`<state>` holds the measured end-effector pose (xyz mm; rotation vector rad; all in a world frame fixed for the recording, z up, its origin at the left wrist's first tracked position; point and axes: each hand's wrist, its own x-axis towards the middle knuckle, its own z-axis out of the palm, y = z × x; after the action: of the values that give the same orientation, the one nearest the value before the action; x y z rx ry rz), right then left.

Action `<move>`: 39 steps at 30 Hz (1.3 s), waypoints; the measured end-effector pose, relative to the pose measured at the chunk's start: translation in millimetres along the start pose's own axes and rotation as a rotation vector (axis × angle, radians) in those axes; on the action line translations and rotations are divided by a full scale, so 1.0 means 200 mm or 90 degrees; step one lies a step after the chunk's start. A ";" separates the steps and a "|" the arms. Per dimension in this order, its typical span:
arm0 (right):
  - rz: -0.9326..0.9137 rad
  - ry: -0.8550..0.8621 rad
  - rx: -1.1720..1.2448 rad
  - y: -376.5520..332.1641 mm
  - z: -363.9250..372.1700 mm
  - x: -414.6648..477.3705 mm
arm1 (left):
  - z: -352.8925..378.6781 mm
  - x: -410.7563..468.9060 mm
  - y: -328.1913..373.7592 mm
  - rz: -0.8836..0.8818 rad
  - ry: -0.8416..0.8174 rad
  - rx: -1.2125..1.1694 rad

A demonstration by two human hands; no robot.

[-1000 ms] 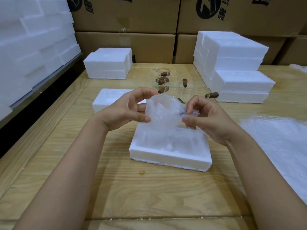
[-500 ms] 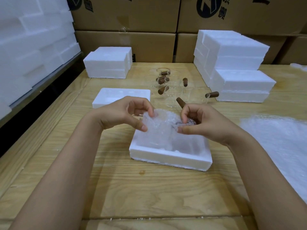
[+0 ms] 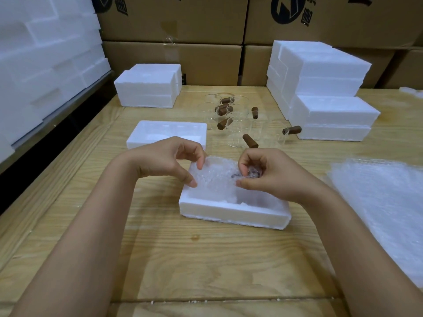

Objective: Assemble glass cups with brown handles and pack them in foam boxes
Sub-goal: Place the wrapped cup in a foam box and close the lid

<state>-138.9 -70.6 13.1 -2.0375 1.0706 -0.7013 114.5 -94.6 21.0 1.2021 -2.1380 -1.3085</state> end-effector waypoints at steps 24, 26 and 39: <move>0.068 0.165 0.025 0.10 -0.03 0.01 | 0.04 0.03 0.01 -0.016 0.115 0.016; 0.075 0.155 0.015 0.10 -0.03 0.01 | 0.04 0.03 0.01 -0.013 0.113 0.022; 0.070 0.342 -0.019 0.16 -0.10 0.00 | -0.11 -0.05 -0.03 0.015 0.427 -0.084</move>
<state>-167.7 -91.0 -0.4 -1.8379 1.4832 -1.2211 137.9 -100.4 29.2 1.3172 -1.5534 -0.8478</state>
